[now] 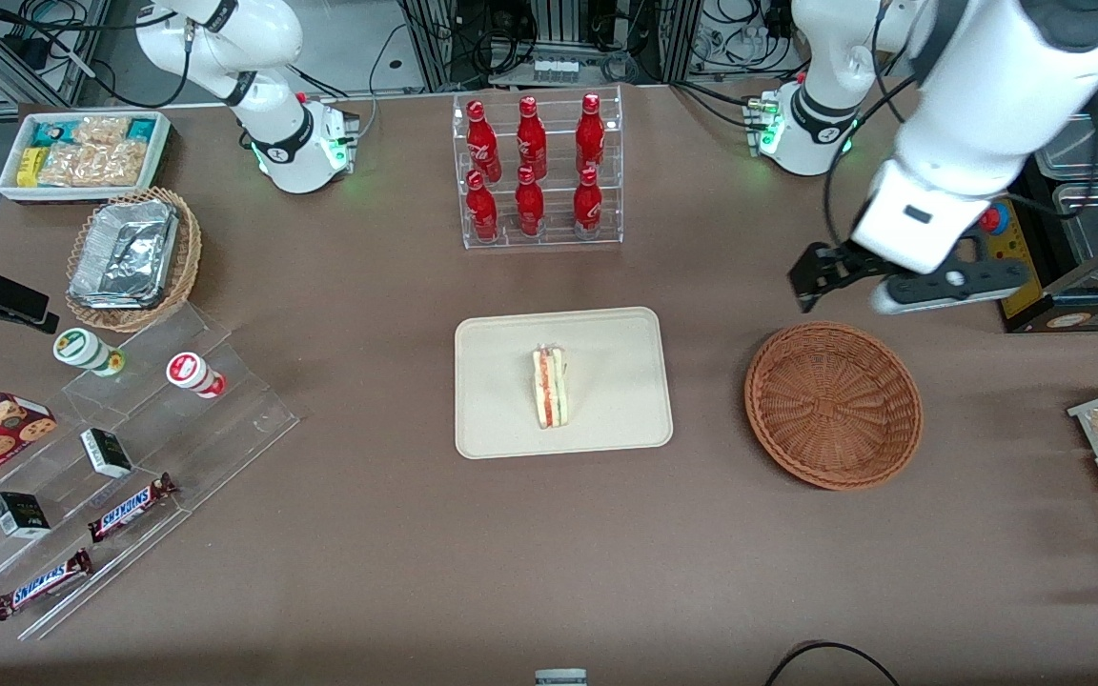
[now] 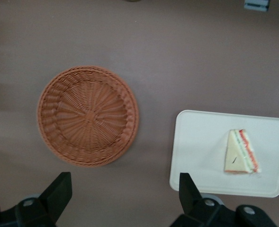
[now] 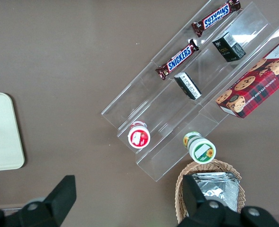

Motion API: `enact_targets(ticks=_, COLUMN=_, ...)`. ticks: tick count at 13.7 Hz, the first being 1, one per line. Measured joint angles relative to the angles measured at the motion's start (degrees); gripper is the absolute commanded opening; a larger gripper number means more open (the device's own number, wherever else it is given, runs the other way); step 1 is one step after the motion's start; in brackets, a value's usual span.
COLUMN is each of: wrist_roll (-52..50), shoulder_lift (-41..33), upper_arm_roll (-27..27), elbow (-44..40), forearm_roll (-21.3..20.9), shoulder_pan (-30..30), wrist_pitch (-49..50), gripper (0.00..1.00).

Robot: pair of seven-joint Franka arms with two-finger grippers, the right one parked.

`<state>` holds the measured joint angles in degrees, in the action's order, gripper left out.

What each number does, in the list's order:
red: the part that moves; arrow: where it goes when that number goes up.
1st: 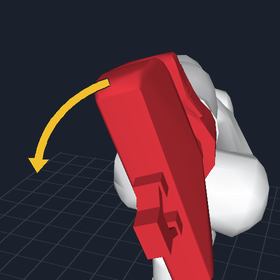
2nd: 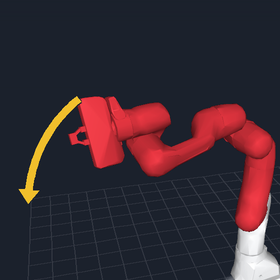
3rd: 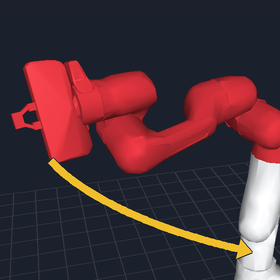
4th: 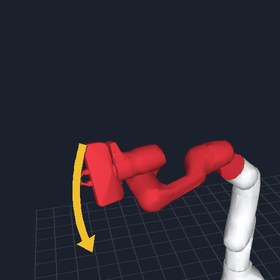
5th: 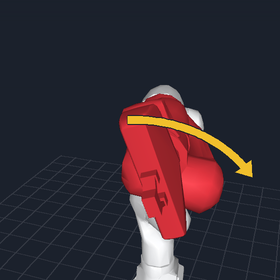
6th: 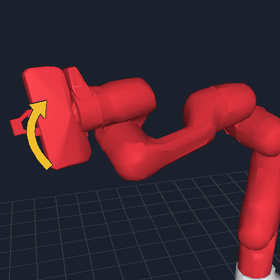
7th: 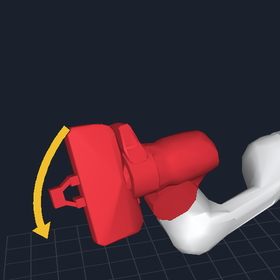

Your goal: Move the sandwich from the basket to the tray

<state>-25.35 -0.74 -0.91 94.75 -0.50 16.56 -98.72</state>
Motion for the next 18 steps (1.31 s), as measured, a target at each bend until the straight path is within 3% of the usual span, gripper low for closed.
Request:
enact_targets(ticks=9, wrist_roll=16.1, shoulder_lift=-2.9, upper_arm_roll=0.1, elbow=-0.9, forearm_roll=0.9, shoulder_pan=-12.5, wrist_pitch=5.3, gripper=1.0)
enact_targets(ticks=18, wrist_roll=19.6, shoulder_lift=-0.8, upper_arm_roll=0.0, elbow=-4.4, forearm_roll=0.9, shoulder_pan=-17.2, wrist_pitch=6.6, gripper=1.0)
